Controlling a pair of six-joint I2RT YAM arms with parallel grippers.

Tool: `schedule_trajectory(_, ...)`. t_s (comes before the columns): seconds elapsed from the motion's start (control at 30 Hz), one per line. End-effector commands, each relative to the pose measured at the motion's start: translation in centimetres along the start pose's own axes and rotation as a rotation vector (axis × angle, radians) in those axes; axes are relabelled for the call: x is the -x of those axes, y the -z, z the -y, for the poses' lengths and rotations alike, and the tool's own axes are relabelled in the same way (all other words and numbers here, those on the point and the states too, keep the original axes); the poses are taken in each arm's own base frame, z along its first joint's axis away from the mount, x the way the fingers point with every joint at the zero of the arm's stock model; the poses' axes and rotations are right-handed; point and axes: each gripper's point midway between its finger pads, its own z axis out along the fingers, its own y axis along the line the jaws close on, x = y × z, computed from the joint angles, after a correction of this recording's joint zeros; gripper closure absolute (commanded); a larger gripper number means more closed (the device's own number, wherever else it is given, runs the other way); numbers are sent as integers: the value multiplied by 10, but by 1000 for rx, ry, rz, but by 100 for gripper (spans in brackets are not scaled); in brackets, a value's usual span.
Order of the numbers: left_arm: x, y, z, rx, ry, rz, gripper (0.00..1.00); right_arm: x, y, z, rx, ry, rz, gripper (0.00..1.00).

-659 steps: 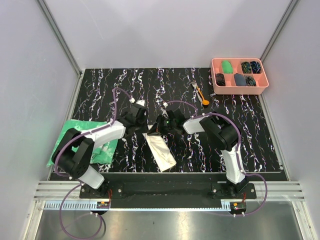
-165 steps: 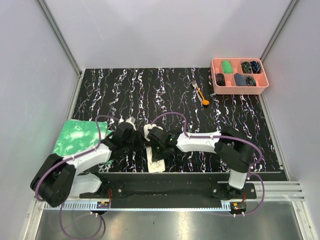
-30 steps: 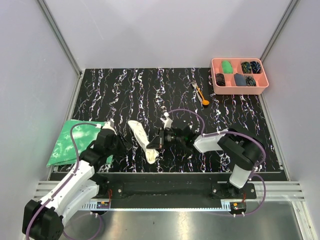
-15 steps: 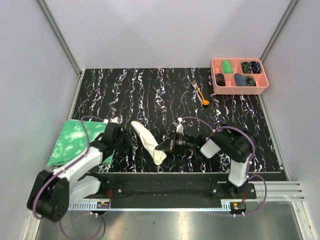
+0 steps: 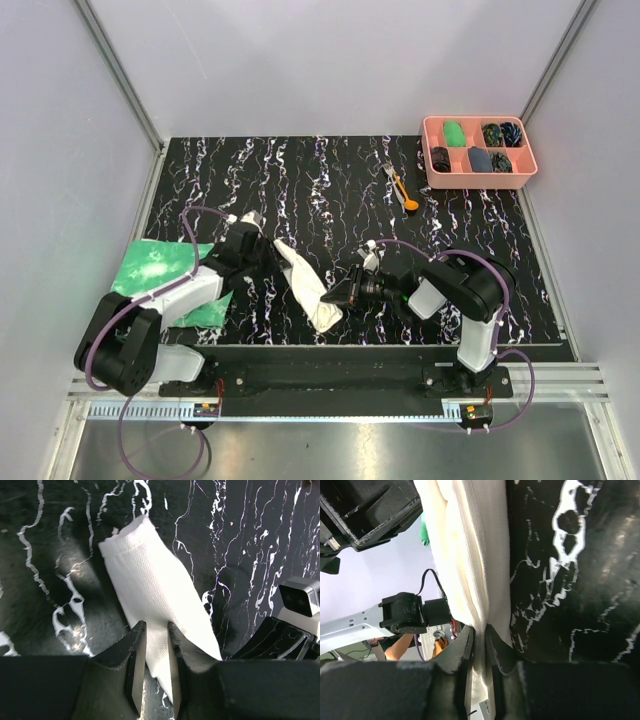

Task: Fold the napkin into a case and place the utensils inside
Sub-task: Turn over the smaller rectangle folded napkin at the center of the board, then rotate the smaller rectangle-folded napkin at the center of the board.

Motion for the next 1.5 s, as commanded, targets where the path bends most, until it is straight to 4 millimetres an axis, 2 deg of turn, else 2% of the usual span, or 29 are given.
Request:
schedule_trajectory(0.0, 9, -15, 31, -88, -28, 5, 75, -3, 5, 2, -20, 14, -23, 78)
schedule_trajectory(0.1, 6, -26, 39, -99, -34, -11, 76, -5, 10, 9, -84, 20, -27, 69)
schedule_trajectory(0.13, 6, -29, 41, -99, -37, -13, 76, -5, 12, 12, -108, 38, -29, 59)
schedule_trajectory(0.17, 8, -31, 47, -108, -45, -11, 76, -2, 12, 11, -126, 54, -28, 55)
schedule_trajectory(0.23, 5, -39, 49, -107, -51, -30, 76, -3, 23, 22, -234, 88, -46, 43)
schedule_trajectory(0.27, 6, -42, 54, -112, -56, -34, 76, 2, 24, 19, -265, 114, -42, 40)
schedule_trajectory(0.33, 6, -45, 58, -117, -68, -44, 76, 6, 46, 31, -427, 179, -33, 33)
schedule_trajectory(0.37, 7, -47, 62, -122, -74, -46, 76, 17, 48, 21, -461, 223, -16, 26)
schedule_trajectory(0.4, 8, -48, 63, -121, -80, -48, 76, 13, 71, 37, -615, 220, -40, 26)
schedule_trajectory(0.43, 8, -49, 66, -121, -96, -55, 76, 16, 79, 37, -658, 289, -68, 26)
schedule_trajectory(0.47, 7, -50, 66, -121, -101, -61, 76, 24, 79, 26, -663, 319, -63, 25)
schedule_trajectory(0.5, 8, -50, 67, -123, -106, -63, 76, 20, 87, 24, -692, 326, -85, 26)
schedule_trajectory(0.53, 8, -49, 68, -123, -112, -65, 76, 19, 86, 18, -683, 349, -96, 26)
schedule_trajectory(0.63, 11, -42, 71, -122, -128, -55, 76, 16, 68, -19, -575, 386, -104, 28)
schedule_trajectory(0.67, 14, -37, 76, -130, -133, -44, 76, 5, 61, -29, -533, 396, -137, 33)
schedule_trajectory(0.73, 19, -32, 83, -152, -139, -33, 76, 3, 44, -49, -447, 405, -133, 37)
schedule_trajectory(0.77, 22, -28, 89, -167, -144, -26, 76, -4, 37, -54, -416, 402, -159, 39)
schedule_trajectory(0.8, 19, -27, 86, -149, -140, -47, 76, -4, 28, -62, -374, 399, -149, 45)
schedule_trajectory(0.9, 26, -30, 92, -149, -149, -40, 76, -11, 14, -71, -303, 384, -166, 49)
schedule_trajectory(1.0, 29, -43, 90, -129, -147, -53, 77, -18, 5, -70, -255, 361, -187, 57)
schedule_trajectory(1.03, 26, -50, 86, -119, -141, -74, 78, -23, 4, -61, -265, 345, -202, 58)
schedule_trajectory(1.1, 30, -57, 89, -122, -142, -75, 78, -27, 1, -59, -236, 330, -213, 60)
schedule_trajectory(1.23, 31, -81, 85, -102, -144, -94, 79, -37, 4, -32, -275, 301, -230, 62)
schedule_trajectory(1.3, 36, -90, 92, -114, -154, -97, 80, -40, 6, -15, -309, 296, -232, 63)
schedule_trajectory(1.33, 30, -99, 87, -115, -148, -131, 80, -41, 7, -8, -328, 289, -234, 65)
schedule_trajectory(1.4, 34, -108, 94, -137, -160, -133, 82, -42, 13, 8, -382, 287, -227, 66)
schedule_trajectory(1.47, 30, -121, 88, -124, -166, -162, 82, -39, 20, 24, -450, 297, -206, 66)
